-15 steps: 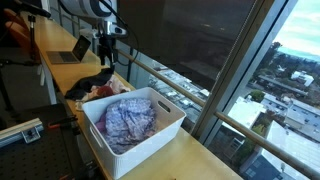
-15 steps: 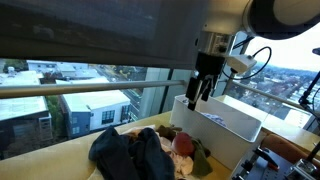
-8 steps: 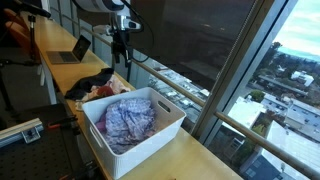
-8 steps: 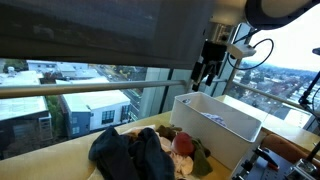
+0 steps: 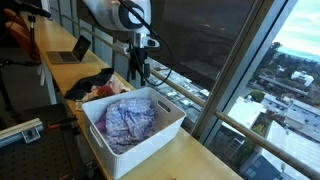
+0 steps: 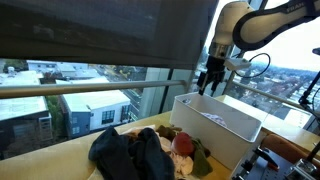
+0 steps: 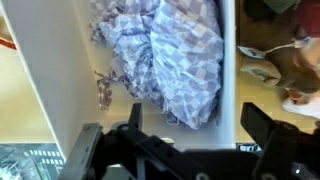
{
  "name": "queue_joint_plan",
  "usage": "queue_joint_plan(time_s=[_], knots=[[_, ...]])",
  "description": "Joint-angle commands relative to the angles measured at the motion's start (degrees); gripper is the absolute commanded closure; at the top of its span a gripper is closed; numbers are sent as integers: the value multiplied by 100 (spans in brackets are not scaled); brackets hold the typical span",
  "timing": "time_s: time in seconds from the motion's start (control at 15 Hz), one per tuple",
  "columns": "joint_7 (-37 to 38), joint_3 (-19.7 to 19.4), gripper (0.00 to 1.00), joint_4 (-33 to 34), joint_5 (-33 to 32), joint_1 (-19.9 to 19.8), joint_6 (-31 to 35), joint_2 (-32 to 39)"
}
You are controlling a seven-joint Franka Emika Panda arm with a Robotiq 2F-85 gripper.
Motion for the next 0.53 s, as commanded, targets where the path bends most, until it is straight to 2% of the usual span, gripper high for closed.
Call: queue_joint_plan(time_s=[0.0,0.47], knots=[[-188,-144,0,83,238,-151,360,399],[-502,-231,0,243,900,-494,853,1234]])
